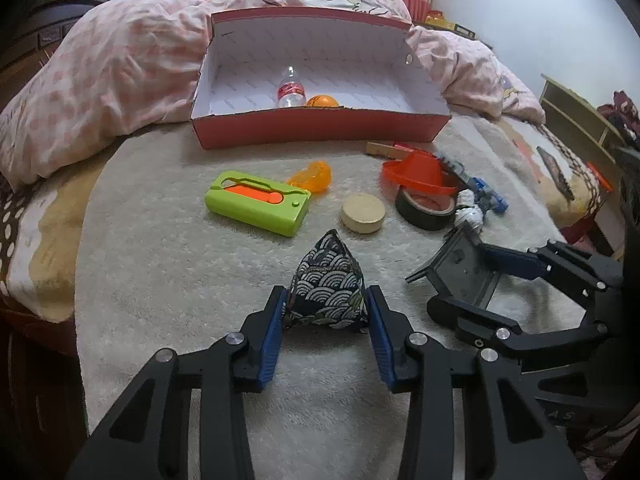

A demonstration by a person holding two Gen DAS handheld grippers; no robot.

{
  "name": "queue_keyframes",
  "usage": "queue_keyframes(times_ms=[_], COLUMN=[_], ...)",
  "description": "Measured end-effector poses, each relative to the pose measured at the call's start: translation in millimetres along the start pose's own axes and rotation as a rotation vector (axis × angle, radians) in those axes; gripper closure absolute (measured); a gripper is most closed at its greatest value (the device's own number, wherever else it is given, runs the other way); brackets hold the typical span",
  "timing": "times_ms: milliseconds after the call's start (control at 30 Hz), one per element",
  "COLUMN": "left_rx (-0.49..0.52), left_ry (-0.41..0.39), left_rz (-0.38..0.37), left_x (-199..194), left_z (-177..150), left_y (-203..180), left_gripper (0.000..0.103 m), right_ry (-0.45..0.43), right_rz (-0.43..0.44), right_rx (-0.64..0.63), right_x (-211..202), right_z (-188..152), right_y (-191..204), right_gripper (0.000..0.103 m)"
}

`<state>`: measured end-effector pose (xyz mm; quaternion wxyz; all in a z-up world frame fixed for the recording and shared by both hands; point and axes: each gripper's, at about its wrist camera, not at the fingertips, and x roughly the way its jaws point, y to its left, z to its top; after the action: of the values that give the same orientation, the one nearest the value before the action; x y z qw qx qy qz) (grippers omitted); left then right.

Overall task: Organize objects
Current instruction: 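Grasp the black wave-patterned pouch with the left gripper while the right holds the plate, then carry plate and pouch into the red box and open both grippers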

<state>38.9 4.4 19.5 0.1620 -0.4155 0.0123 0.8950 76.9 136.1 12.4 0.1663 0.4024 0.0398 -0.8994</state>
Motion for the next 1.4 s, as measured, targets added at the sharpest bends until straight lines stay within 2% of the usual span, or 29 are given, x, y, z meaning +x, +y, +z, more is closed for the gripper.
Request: queue_keyframes(times_ms=[167, 367, 567, 900, 1400], left_rx=[0.005, -0.007, -0.036, -0.045, -0.072], left_ry=[-0.052, -0.076, -0.077, -0.083, 0.001], left_rz=[0.003, 0.008, 0.001, 0.032, 0.075], left_x=[-15, -17, -7, 18, 76], left_z=[10, 33, 63, 118, 184], left_y=[-2, 1, 8, 17, 35], left_gripper=[0.064, 0.064, 0.064, 0.064, 0.064], right_ry=[-0.019, -0.035, -0.033, -0.02, -0.007], right_rz=[0.057, 0.069, 0.082, 0.065, 0.035], right_rx=[0.025, 0.008, 0.011, -0.007, 0.059], right_x=[-13, -25, -23, -7, 38], right_z=[4, 18, 44, 92, 157], right_y=[-4, -5, -16, -35, -82], right_gripper=[0.04, 0.04, 0.04, 0.04, 0.04])
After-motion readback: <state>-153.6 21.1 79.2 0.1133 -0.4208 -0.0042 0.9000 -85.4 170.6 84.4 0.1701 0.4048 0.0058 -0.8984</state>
